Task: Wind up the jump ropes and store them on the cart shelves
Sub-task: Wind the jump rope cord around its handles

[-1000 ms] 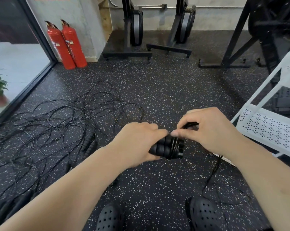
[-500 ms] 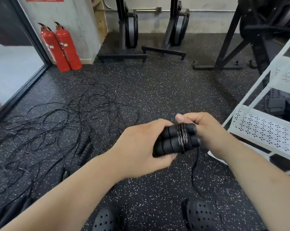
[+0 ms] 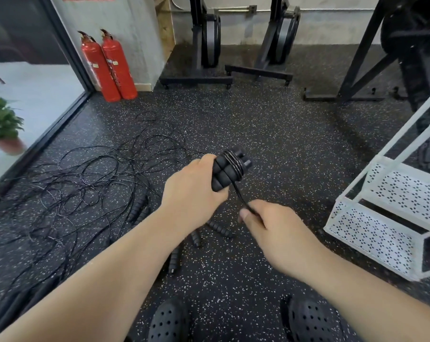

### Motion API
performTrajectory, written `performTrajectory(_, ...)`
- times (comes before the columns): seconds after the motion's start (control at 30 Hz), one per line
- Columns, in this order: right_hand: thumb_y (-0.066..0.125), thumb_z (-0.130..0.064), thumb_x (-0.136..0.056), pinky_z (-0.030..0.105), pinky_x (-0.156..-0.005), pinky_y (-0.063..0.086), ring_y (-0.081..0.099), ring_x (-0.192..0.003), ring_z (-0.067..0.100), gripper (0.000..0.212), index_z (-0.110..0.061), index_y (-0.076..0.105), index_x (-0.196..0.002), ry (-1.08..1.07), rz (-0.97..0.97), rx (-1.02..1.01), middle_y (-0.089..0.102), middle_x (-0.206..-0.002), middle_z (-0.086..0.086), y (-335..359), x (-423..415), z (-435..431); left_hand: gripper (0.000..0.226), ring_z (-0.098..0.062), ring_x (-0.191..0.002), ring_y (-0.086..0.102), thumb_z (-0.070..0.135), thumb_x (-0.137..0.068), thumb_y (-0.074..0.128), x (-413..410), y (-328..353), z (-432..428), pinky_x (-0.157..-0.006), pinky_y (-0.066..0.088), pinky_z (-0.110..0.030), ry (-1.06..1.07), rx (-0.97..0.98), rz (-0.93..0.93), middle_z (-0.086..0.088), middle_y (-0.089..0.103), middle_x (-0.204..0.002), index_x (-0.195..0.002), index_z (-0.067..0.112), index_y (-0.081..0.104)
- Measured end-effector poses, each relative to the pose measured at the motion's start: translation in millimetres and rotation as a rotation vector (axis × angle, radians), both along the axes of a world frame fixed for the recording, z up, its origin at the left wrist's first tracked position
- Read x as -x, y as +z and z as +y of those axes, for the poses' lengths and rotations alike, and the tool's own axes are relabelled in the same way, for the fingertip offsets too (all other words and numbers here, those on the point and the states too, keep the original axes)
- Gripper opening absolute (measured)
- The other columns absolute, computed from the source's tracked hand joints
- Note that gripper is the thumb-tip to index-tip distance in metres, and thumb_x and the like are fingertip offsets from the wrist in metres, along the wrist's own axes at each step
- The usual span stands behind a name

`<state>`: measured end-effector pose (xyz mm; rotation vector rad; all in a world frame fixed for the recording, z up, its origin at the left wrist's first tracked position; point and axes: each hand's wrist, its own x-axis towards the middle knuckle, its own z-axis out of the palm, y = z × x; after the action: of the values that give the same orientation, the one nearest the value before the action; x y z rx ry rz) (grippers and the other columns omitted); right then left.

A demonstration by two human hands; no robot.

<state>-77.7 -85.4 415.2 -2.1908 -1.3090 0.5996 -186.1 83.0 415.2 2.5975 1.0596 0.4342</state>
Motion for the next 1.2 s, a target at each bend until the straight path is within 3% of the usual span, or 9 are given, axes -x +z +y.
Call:
performTrajectory(0.13, 0.039, -0.051, -0.111, 0.036, -0.062, 0.052, 0.058, -0.065, 0.012, 0.027, -0.033, 0.055, -0.098, 0.113, -0.482, 0.072, 0.059, -0.075, -0.011, 21, 8, -7, 0.042, -0.026, -0.098, 0.066, 0.052, -0.089, 0.074, 4, -8, 16, -0.072, 0.045, -0.037, 0.036, -0.086, 0.137, 0.007, 0.062, -0.108, -0.121, 0.033, 0.052)
performTrajectory(0.3, 0.048, -0.056, -0.103, 0.036, -0.059, 0.054, 0.056, -0.064, 0.007, 0.035, -0.034, 0.073, -0.094, 0.108, -0.612, -0.188, 0.058, -0.073, -0.017, 35, -22, -9, 0.050, -0.021, -0.102, 0.065, 0.059, -0.086, 0.077, 7, -10, 8, -0.075, 0.049, -0.037, -0.167, -0.136, 0.208, 0.012, 0.057, -0.105, -0.127, 0.041, 0.054)
performTrajectory(0.53, 0.075, -0.055, -0.089, 0.038, -0.084, 0.057, 0.069, -0.083, -0.001, 0.014, -0.043, 0.080, -0.093, 0.118, -0.200, -0.160, 0.075, -0.086, -0.026, 43, -66, -9, 0.051, -0.016, -0.102, 0.063, 0.061, -0.085, 0.078, 0, -5, -22, -0.085, 0.052, -0.037, -0.529, -0.330, 0.195, 0.012, 0.060, -0.107, -0.122, 0.034, 0.055)
performTrajectory(0.77, 0.090, -0.031, -0.076, 0.016, -0.076, 0.053, 0.071, -0.079, 0.007, 0.015, -0.022, 0.083, -0.086, 0.109, 0.312, -0.231, 0.080, -0.085, -0.003, 47, -86, -14, 0.055, -0.015, -0.085, 0.061, 0.063, -0.079, 0.083, -2, 7, -37, -0.067, 0.042, -0.031, -0.682, -0.374, 0.080, 0.013, 0.060, -0.096, -0.107, 0.027, 0.053)
performTrajectory(0.9, 0.084, -0.028, -0.079, 0.016, -0.066, 0.052, 0.064, -0.069, 0.009, 0.018, -0.011, 0.080, -0.085, 0.056, 0.557, -0.286, 0.074, -0.078, 0.002, 39, -92, -15, 0.080, -0.005, -0.103, 0.058, 0.078, -0.079, 0.072, 1, 23, -45, -0.085, 0.048, -0.028, -0.631, -0.108, 0.064, 0.018, 0.060, -0.119, -0.138, 0.031, 0.046)
performTrajectory(0.97, 0.080, -0.034, -0.083, 0.018, -0.065, 0.050, 0.062, -0.070, 0.011, 0.025, -0.010, 0.078, -0.085, 0.025, 0.622, -0.283, 0.072, -0.078, 0.003, 34, -93, -14, 0.085, 0.002, -0.099, 0.053, 0.081, -0.079, 0.069, 3, 28, -51, -0.084, 0.043, -0.025, -0.593, 0.012, 0.035, 0.023, 0.058, -0.118, -0.145, 0.034, 0.040)
performTrajectory(1.03, 0.079, -0.039, -0.083, 0.019, -0.065, 0.050, 0.062, -0.069, 0.011, 0.032, -0.007, 0.075, -0.083, -0.001, 0.699, -0.277, 0.070, -0.076, 0.001, 29, -92, -12, 0.075, 0.002, -0.090, 0.055, 0.075, -0.084, 0.068, 5, 29, -54, -0.078, 0.042, -0.024, -0.577, 0.121, -0.008, 0.025, 0.059, -0.107, -0.142, 0.039, 0.038)
performTrajectory(1.1, 0.083, -0.031, -0.082, 0.022, -0.068, 0.049, 0.063, -0.068, 0.008, 0.020, -0.013, 0.078, -0.079, 0.002, 0.736, -0.283, 0.070, -0.074, -0.003, 26, -89, -10, 0.061, -0.002, -0.084, 0.061, 0.060, -0.089, 0.070, 7, 31, -53, -0.074, 0.047, -0.028, -0.561, 0.261, -0.039, 0.019, 0.065, -0.097, -0.138, 0.043, 0.038)
performTrajectory(1.2, 0.077, -0.014, -0.086, 0.042, -0.090, 0.051, 0.067, -0.084, 0.024, 0.011, -0.023, 0.084, -0.085, -0.015, 0.658, -0.301, 0.080, -0.088, 0.004, 21, -86, -8, 0.052, -0.007, -0.082, 0.064, 0.044, -0.094, 0.070, 7, 33, -48, -0.078, 0.054, -0.036, -0.530, 0.422, -0.049, 0.012, 0.069, -0.097, -0.135, 0.047, 0.037)
